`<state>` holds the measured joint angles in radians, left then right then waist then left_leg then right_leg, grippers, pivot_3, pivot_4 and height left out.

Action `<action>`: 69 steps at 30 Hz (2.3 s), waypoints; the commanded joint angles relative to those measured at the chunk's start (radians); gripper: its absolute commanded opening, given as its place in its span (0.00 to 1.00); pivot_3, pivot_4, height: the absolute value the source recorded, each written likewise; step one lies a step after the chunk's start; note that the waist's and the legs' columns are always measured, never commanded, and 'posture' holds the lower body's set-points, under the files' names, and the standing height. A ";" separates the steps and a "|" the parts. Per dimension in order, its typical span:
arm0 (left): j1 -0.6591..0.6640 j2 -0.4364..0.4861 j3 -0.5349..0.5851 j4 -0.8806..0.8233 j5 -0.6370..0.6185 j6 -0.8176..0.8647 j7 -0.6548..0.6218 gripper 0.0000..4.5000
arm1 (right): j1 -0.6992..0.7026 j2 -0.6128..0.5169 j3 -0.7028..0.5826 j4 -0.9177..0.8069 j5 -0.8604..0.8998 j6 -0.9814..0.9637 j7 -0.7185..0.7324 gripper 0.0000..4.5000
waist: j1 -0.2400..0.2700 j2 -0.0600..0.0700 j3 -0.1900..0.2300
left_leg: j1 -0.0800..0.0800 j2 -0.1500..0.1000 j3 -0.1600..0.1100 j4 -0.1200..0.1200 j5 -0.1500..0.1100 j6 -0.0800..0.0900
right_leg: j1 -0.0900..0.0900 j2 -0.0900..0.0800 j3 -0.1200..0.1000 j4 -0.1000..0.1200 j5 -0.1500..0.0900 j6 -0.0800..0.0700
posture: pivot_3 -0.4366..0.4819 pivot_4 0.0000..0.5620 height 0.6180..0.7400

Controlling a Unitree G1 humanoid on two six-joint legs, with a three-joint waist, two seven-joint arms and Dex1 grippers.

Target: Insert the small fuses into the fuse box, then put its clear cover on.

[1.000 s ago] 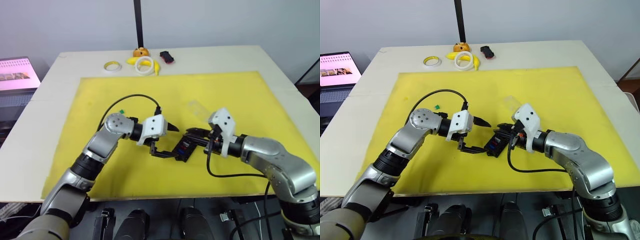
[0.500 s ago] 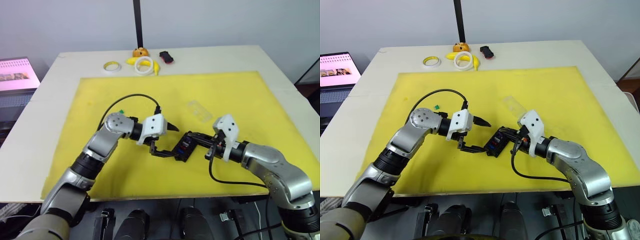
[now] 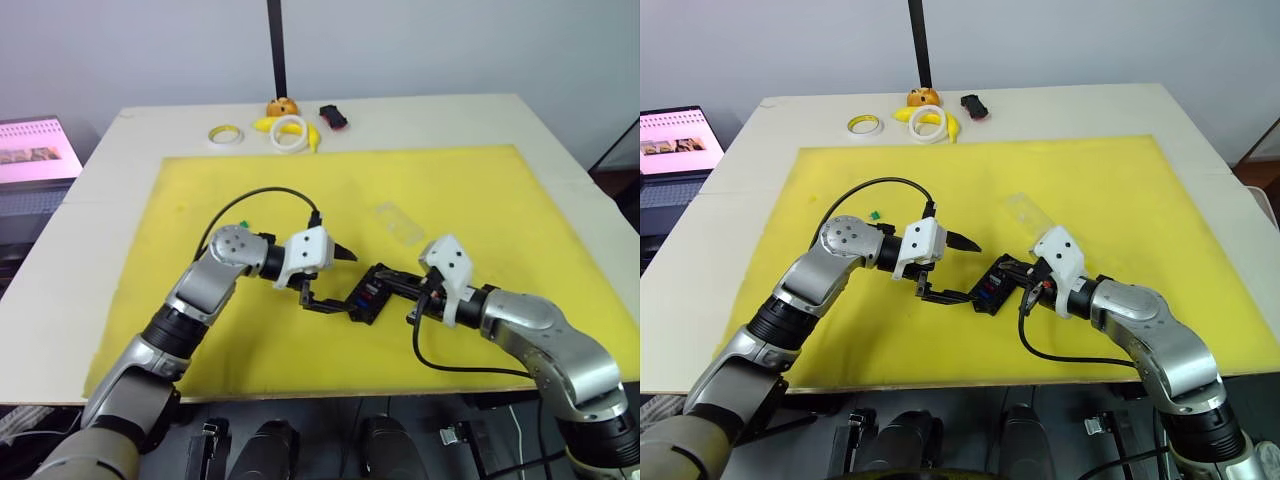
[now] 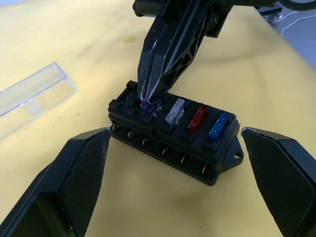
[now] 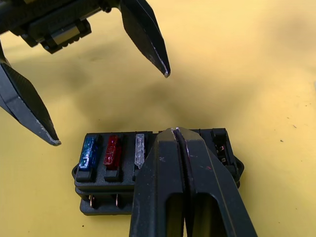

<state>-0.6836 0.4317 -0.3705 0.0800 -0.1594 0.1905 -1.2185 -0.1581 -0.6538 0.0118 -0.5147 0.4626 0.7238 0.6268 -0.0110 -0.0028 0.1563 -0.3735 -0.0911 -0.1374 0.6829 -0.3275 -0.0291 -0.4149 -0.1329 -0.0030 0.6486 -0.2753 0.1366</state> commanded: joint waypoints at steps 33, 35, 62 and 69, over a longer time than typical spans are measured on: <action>-0.023 -0.001 0.017 0.006 0.003 -0.020 0.000 1.00 | -0.066 0.023 -0.036 -0.055 0.068 0.097 -0.028 0.01 | 0.001 0.000 0.000 | -0.001 0.000 -0.001 0.000 0.000 0.000 | 0.000 0.000 0.000 0.000 0.000 0.000 | 0.48 0.27 1.00; -0.025 -0.004 0.017 0.007 0.004 -0.020 0.002 1.00 | -0.053 0.018 -0.013 -0.054 0.051 0.095 -0.032 0.01 | 0.000 0.000 0.000 | -0.001 0.000 -0.001 0.000 0.000 0.000 | 0.000 0.000 0.000 0.000 0.000 0.000 | 0.48 0.27 1.00; 0.359 0.226 0.449 -0.171 -0.314 0.335 0.095 1.00 | 0.216 -0.182 -0.544 -0.084 0.182 0.088 0.128 0.30 | 0.001 0.000 0.000 | 0.000 0.001 -0.001 -0.001 0.000 0.001 | 0.000 0.000 0.000 -0.001 0.000 0.000 | 0.48 0.27 1.00; 0.674 0.482 0.818 -0.064 -0.470 0.561 0.017 1.00 | 0.414 -0.304 -0.920 0.085 0.213 0.073 0.372 0.98 | 0.000 0.000 0.000 | 0.001 0.002 0.000 -0.002 -0.002 0.003 | 0.001 0.000 0.000 -0.001 0.000 0.000 | 0.48 0.27 1.00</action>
<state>-0.0262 0.8832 0.3594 0.0009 -0.5934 0.7226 -1.1733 0.2477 -0.9404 -0.8285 -0.4447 0.6700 0.8179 0.9459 -0.0109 -0.0023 0.1566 -0.3720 -0.0889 -0.1376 0.6807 -0.3297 -0.0252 -0.4135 -0.1322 -0.0029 0.6465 -0.2755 0.1364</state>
